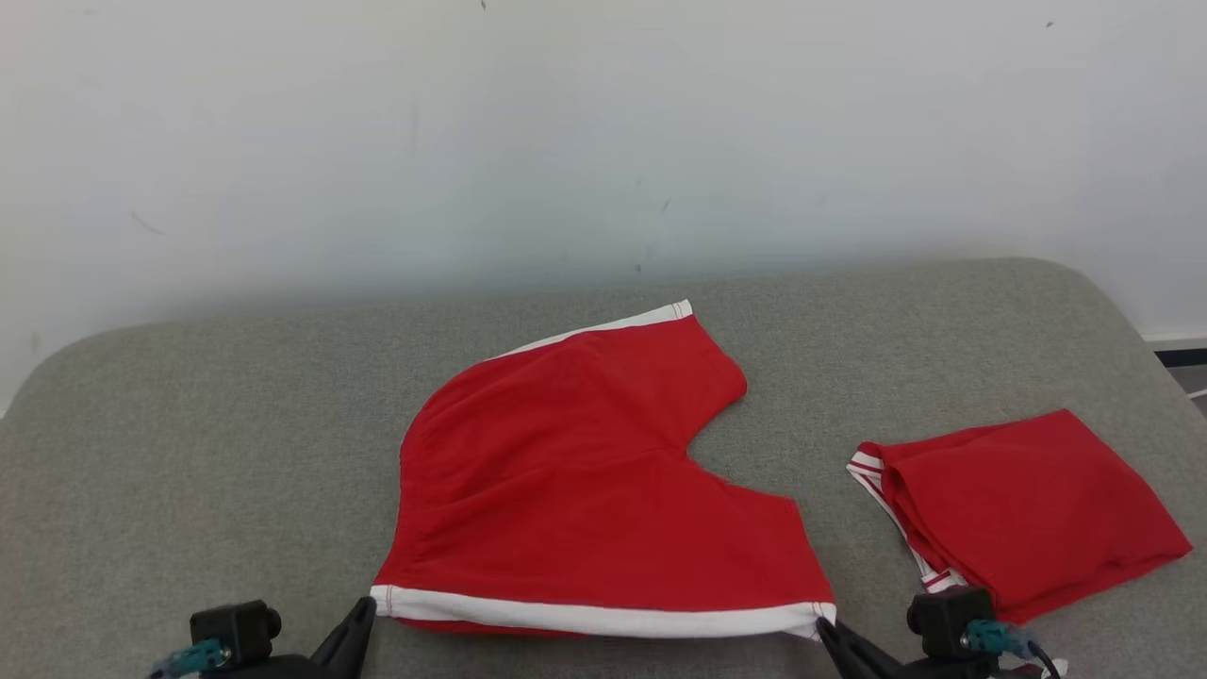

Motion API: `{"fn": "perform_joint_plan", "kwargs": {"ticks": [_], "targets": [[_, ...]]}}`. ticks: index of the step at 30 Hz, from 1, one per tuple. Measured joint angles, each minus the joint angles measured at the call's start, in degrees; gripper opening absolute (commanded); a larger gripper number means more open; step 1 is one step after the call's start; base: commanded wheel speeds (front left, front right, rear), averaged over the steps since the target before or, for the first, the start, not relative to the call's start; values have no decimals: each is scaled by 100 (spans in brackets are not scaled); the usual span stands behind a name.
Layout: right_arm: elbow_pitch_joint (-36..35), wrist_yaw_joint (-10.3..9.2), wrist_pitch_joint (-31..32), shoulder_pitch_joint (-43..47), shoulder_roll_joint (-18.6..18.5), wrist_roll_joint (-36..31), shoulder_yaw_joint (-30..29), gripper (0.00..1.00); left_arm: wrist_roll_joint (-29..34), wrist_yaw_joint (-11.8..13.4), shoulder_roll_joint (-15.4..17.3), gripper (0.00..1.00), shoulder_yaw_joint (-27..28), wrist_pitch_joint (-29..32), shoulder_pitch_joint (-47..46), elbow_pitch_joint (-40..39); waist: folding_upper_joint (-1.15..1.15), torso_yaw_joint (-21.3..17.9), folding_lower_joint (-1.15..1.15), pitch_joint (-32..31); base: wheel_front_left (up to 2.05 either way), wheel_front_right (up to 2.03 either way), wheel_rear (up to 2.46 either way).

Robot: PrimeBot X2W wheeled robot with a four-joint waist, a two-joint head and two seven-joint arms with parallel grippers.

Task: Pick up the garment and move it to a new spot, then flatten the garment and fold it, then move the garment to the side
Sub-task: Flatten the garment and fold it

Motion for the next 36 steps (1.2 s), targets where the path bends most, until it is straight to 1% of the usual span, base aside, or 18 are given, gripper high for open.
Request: {"fn": "perform_joint_plan", "kwargs": {"ticks": [6, 11, 13, 14, 19, 20, 21, 22, 23, 28, 32, 36], "targets": [[-323, -83, 191, 325, -40, 0, 93, 0, -60, 0, 138, 0, -166, 27, 204, -223, 0, 32, 0, -34, 0, 0, 0], [-614, -215, 300, 635, -149, 0, 65, 0, -66, 0, 245, 0, -242, 8, 486, -401, 0, 50, 1, -64, 0, 0, 0], [-675, -237, 354, 720, -196, -1, 45, 0, -70, 0, 294, 0, -246, -9, 602, -487, 0, 52, 1, -70, 0, 0, 0], [-698, -285, 390, 749, -211, -2, 46, 0, -73, -1, 311, 0, -252, -12, 665, -528, 0, 54, 1, -71, 0, 0, 0], [-822, -310, 524, 868, -244, 0, 63, 0, -73, 0, 323, 0, -260, -71, 845, -611, 0, 77, 1, -64, 0, 0, 0], [-825, -310, 558, 872, -244, 1, 76, 0, -73, -1, 324, 11, -260, -75, 868, -626, 0, 82, 1, -60, 0, 0, 0], [-824, -310, 601, 877, -244, 1, 98, 5, -71, 0, 324, 85, -272, -75, 890, -628, 1, 87, 1, -55, 0, 0, 0], [-824, -310, 601, 877, -244, 1, 98, 41, -71, 0, 324, 100, -272, -75, 890, -628, 1, 87, 1, -55, 0, 0, 0], [-824, -310, 604, 884, -246, 1, 121, 100, -66, 0, 326, 100, -297, -75, 903, -627, 1, 92, 1, -50, 0, 0, 0], [-793, -309, 749, 938, -255, 25, 155, 100, -15, 29, 337, 100, -339, -75, 902, -659, 1, 112, 1, -23, 0, 0, 0], [-790, -339, 751, 937, -302, 9, 93, 100, 92, 243, 439, 100, -324, -135, 903, -705, 1, 125, 1, -6, 0, 0, 0], [-793, -459, 616, 870, -333, -85, -108, 100, 212, 538, 535, 100, -89, -455, 904, -914, 1, 128, 1, -30, 0, 0, 0]]}}
